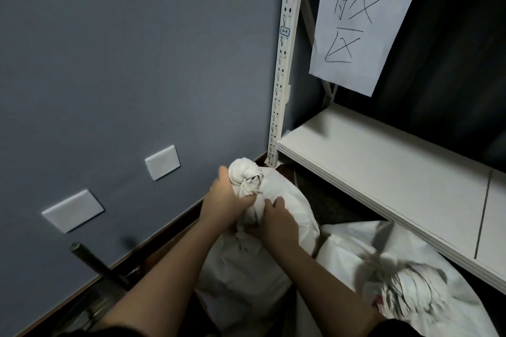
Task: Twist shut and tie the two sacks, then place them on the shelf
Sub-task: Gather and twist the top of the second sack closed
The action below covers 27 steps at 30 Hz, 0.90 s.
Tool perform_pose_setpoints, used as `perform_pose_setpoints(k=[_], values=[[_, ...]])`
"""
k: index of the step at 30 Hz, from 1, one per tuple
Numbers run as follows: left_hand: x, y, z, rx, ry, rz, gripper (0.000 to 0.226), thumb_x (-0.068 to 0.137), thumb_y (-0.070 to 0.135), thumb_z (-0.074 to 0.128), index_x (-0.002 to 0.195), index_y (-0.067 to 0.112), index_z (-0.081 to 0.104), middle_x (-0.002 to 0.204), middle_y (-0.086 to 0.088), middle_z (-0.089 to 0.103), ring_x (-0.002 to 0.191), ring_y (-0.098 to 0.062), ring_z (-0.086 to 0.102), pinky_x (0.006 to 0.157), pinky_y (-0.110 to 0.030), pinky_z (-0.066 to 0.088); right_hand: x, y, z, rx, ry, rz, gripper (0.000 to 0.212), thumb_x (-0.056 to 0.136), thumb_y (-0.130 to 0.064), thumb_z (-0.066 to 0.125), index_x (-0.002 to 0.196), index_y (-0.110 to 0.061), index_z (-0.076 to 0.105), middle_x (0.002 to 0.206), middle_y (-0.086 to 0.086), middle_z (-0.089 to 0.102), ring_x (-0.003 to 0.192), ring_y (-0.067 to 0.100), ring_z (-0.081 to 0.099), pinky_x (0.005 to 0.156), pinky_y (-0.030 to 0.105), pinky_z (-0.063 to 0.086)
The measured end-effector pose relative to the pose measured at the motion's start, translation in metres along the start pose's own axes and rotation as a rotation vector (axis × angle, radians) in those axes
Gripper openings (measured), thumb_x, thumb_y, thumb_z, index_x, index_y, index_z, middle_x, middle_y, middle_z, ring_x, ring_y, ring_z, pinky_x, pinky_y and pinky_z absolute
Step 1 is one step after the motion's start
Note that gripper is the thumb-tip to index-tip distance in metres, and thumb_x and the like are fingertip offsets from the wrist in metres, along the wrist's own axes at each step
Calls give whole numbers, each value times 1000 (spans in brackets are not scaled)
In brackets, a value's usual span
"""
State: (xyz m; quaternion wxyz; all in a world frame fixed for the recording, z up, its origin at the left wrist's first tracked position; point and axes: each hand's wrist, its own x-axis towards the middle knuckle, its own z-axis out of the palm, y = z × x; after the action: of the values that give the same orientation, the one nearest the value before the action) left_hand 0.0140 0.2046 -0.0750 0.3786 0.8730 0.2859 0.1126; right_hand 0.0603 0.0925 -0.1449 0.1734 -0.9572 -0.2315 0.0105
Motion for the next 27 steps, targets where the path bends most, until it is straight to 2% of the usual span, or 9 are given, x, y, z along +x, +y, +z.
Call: perform_pose_setpoints(k=[2, 6, 11, 13, 16, 19, 21, 23, 27], values=[[6, -3, 6, 5, -31, -4, 53, 72, 35, 76, 96, 15, 33, 97, -6, 58, 91, -30, 58, 69, -33, 41, 6, 3, 7, 144, -210, 53, 73, 72, -58, 70, 124, -14, 44, 119, 5, 52, 104, 21, 57, 82, 28, 44], [17, -9, 19, -86, -22, -71, 55, 72, 31, 76, 100, 12, 32, 100, -9, 59, 95, -31, 60, 74, -35, 45, 15, 5, 22, 253, -221, 125, 74, 70, -52, 74, 125, -13, 43, 123, 6, 54, 112, 21, 55, 91, 30, 42], [21, -18, 29, -137, -13, -109, 58, 71, 32, 77, 99, 15, 30, 109, -11, 59, 99, -34, 60, 77, -36, 46, 20, 4, 45, 528, -281, 104, 109, 51, -70, 60, 142, -14, 36, 139, 4, 48, 128, 19, 46, 106, 37, 38], [22, -20, 32, -135, -19, -109, 59, 71, 33, 77, 104, 13, 31, 110, -11, 59, 100, -34, 59, 77, -36, 45, 17, 6, 40, 620, -284, 126, 98, 59, -61, 66, 140, -15, 37, 139, 2, 48, 128, 17, 46, 106, 32, 38], [21, -19, 36, -146, -60, -149, 66, 73, 33, 76, 117, 8, 33, 106, -7, 57, 99, -29, 58, 78, -33, 44, 19, 14, 37, 462, -274, 135, 64, 77, -41, 70, 129, -12, 45, 125, 4, 56, 117, 21, 54, 92, 28, 40], [21, -23, 37, -274, -83, -215, 84, 64, 35, 81, 126, 6, 32, 114, -8, 57, 104, -26, 57, 86, -34, 47, 21, 13, 39, 371, -223, 148, 50, 84, -34, 64, 123, -10, 44, 120, 8, 59, 113, 26, 56, 91, 33, 41], [22, -26, 36, -334, -89, -242, 94, 55, 37, 79, 129, 5, 31, 118, -9, 56, 103, -24, 55, 88, -35, 47, 22, 9, 41, 370, -231, 166, 47, 84, -32, 63, 121, -10, 45, 115, 7, 61, 109, 26, 58, 91, 36, 45], [20, -26, 37, -317, -91, -252, 90, 62, 33, 81, 130, 5, 29, 114, -8, 56, 98, -22, 55, 84, -32, 46, 21, 6, 40, 360, -223, 172, 45, 84, -33, 62, 120, -11, 46, 113, 6, 62, 107, 26, 59, 91, 38, 47], [12, -24, 40, -233, -86, -248, 73, 75, 34, 76, 124, 6, 30, 107, -9, 59, 94, -26, 58, 80, -32, 45, 17, 1, 31, 221, -305, 142, 54, 94, -36, 51, 135, -6, 32, 131, 10, 48, 120, 25, 49, 102, 35, 37]])
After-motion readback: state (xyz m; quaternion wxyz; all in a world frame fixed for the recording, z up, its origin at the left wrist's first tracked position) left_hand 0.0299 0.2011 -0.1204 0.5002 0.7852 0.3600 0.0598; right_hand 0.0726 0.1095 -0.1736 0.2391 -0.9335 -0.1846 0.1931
